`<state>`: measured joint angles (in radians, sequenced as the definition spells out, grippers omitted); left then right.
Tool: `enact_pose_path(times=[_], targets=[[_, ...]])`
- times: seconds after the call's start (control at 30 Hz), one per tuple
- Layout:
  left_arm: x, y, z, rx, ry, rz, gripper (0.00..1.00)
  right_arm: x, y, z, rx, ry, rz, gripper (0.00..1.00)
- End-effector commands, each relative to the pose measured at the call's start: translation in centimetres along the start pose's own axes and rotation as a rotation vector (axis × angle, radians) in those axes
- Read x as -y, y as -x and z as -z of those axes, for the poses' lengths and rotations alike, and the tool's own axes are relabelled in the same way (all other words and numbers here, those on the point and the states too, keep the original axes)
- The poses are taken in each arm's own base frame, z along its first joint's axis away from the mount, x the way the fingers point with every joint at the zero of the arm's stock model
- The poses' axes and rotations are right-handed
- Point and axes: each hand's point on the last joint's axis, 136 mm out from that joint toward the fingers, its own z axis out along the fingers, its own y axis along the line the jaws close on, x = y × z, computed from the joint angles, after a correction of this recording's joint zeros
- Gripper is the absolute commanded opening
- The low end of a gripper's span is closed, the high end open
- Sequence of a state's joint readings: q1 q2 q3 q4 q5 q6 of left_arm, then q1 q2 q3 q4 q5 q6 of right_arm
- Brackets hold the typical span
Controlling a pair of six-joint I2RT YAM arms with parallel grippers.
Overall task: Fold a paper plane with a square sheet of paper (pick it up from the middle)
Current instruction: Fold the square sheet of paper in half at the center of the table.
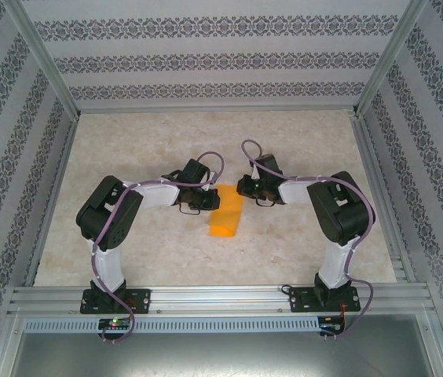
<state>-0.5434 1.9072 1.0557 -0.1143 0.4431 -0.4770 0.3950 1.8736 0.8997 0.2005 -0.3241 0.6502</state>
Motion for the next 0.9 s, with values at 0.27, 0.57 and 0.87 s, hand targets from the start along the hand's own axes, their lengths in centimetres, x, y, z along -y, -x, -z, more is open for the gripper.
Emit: enact_pose_path(times=[0.27, 0.57, 0.87], targets=[[-8.1, -8.8, -1.2, -0.267, 0.295, 0.081, 0.10, 2.8, 2.2, 3.4, 0.111, -0.118, 0.002, 0.06], [-8.0, -8.7, -1.2, -0.266, 0.292, 0.079, 0.10, -2.9, -1.6, 4.2, 0.023, 0.067, -0.011, 0.07], [-7.9, -8.7, -1.3, -0.267, 0.288, 0.080, 0.10, -4.7, -7.9, 1.8, -0.166, 0.102, -0.003, 0.07]])
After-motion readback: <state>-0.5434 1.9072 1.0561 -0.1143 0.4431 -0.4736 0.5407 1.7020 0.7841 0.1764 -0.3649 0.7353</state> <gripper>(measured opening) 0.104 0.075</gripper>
